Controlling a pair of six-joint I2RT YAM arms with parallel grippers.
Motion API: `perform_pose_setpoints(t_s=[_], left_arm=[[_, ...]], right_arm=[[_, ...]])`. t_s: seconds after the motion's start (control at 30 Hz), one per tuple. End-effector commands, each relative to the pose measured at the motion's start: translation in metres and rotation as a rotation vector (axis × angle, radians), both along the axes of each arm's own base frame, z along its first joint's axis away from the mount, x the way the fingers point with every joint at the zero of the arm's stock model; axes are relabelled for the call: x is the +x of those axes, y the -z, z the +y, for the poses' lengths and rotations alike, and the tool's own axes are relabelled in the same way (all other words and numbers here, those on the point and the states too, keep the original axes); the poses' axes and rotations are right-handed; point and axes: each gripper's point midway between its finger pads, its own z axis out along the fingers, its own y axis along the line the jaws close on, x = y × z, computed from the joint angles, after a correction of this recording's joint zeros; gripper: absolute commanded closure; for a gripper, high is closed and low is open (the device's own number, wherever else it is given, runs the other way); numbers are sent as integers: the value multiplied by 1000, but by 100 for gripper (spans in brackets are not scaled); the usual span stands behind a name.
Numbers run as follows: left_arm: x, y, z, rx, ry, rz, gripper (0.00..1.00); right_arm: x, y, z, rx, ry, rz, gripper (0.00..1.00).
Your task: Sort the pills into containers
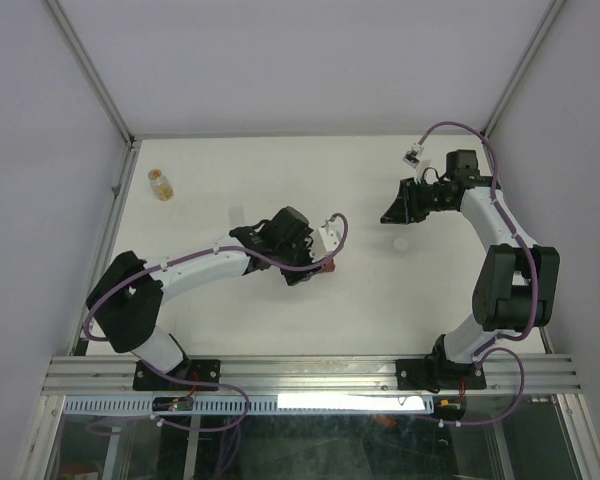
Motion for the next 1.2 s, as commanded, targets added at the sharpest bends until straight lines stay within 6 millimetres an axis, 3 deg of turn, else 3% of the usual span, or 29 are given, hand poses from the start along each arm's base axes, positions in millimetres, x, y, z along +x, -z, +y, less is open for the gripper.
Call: perform_pose_setpoints(t_s=[0.0, 0.17, 0.37, 1.17], left_arm=[[14, -12, -8, 39, -7, -5, 100], [20, 1, -14, 87, 28, 6, 100], [23, 1, -25, 122, 45, 66, 100], [25, 16, -26, 249, 15, 181, 100]], right_arm=[[2, -24, 0, 17, -12, -81, 67], [2, -24, 0, 18, -14, -81, 67], [2, -24, 0, 16, -16, -84, 67], [1, -26, 0, 18, -16, -88, 67]])
